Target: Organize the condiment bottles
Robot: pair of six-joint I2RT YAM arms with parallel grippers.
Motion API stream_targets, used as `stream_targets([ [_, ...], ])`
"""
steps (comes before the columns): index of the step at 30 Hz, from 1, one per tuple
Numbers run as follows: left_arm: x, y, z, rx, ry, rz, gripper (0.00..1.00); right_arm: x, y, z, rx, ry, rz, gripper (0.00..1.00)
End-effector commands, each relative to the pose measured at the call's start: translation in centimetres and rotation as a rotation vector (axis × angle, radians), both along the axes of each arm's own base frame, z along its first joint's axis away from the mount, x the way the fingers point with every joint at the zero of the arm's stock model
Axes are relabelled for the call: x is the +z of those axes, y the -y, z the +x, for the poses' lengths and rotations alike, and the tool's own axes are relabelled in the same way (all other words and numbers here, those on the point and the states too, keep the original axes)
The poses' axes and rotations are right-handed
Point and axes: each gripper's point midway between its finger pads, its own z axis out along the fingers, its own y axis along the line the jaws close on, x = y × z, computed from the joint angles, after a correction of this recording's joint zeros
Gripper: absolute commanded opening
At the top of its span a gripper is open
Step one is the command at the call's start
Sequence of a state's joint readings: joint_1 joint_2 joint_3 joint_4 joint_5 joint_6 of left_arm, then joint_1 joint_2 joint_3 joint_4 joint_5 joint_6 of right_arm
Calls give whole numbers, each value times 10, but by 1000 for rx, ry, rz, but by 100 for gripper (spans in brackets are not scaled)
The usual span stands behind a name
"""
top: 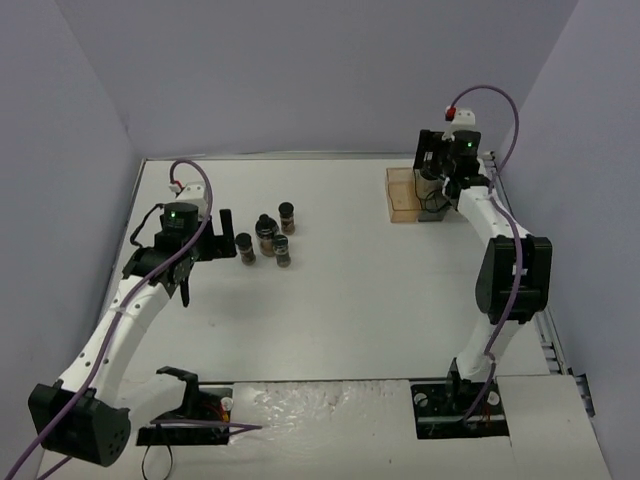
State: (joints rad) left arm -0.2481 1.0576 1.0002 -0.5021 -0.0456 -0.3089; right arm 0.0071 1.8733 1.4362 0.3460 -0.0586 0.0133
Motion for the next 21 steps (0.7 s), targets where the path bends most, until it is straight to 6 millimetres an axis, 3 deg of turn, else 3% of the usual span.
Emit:
stream_targets([
  [1, 32, 31, 20, -78, 68, -120, 97, 95, -6, -42, 28, 158, 32, 99],
  [4, 37, 54, 27, -117, 53, -128, 97, 93, -11, -77, 45, 139, 60, 100],
  [8, 46, 79, 39, -129, 68, -76, 97, 109, -21, -133, 60, 190, 140, 100],
  [9, 42, 83, 42, -129, 58, -62, 97, 111, -21, -138, 61, 201, 147, 100],
  [12, 35, 94, 61, -127, 32, -33, 97, 114, -27, -181, 67, 254, 214, 100],
  [14, 31, 97, 74, -115, 14, 0, 97, 97, -32, -197, 71, 239, 259, 100],
  [21, 5, 99, 101, -52, -51, 68, 97, 86, -39, -236, 101, 272, 305, 99],
])
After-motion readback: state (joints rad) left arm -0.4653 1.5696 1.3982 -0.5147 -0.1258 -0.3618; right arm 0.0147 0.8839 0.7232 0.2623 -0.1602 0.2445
